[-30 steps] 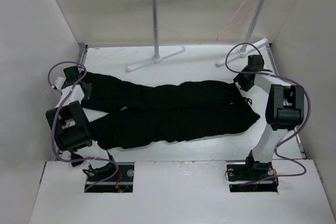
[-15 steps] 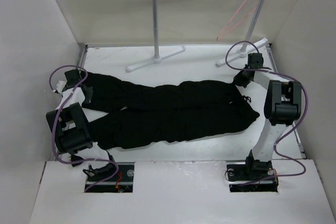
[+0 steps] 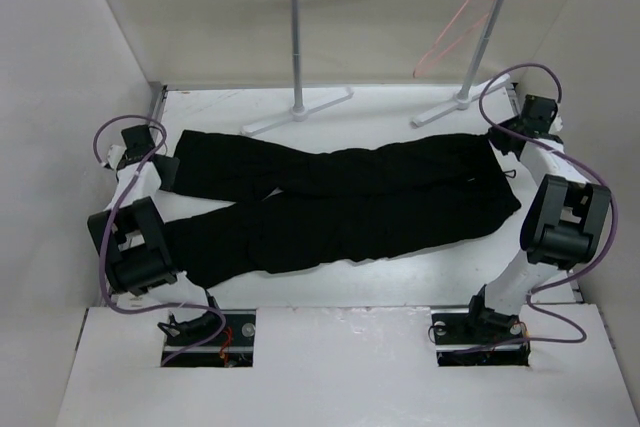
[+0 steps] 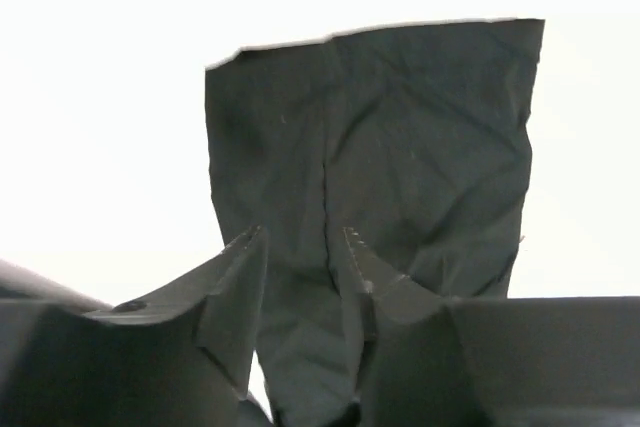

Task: Place the trousers on the hanger
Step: Flatten out the trousers at the center of the board.

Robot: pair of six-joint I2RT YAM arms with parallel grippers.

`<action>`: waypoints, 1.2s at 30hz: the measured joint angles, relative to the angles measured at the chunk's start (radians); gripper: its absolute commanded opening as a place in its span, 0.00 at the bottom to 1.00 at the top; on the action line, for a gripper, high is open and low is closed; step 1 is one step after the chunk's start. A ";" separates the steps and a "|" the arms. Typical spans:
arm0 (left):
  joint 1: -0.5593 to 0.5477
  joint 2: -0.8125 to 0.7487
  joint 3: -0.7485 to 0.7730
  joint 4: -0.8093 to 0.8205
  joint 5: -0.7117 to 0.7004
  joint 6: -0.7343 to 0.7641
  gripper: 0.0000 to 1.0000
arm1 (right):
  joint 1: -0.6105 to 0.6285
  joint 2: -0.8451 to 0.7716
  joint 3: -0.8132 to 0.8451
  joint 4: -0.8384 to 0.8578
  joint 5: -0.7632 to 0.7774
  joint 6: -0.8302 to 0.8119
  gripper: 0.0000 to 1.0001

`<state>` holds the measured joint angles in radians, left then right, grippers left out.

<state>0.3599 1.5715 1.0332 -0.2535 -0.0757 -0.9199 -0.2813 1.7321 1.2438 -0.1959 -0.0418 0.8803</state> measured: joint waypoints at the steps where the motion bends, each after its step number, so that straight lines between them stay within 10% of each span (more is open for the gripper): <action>1: 0.000 0.022 0.013 0.001 0.008 0.003 0.35 | 0.001 0.006 -0.001 0.001 0.000 0.004 0.04; 19: -0.068 0.315 0.192 -0.005 -0.004 0.032 0.29 | 0.047 0.050 -0.096 0.078 -0.021 0.018 0.06; 29: -0.071 0.339 0.216 -0.034 -0.055 0.041 0.01 | 0.047 0.055 -0.096 0.084 -0.023 0.018 0.07; 36: -0.082 0.337 0.292 -0.082 -0.061 0.047 0.00 | 0.040 0.056 -0.095 0.084 -0.026 0.021 0.07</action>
<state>0.2779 1.9087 1.3254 -0.3351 -0.1368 -0.8726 -0.2413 1.7885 1.1484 -0.1123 -0.0677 0.9009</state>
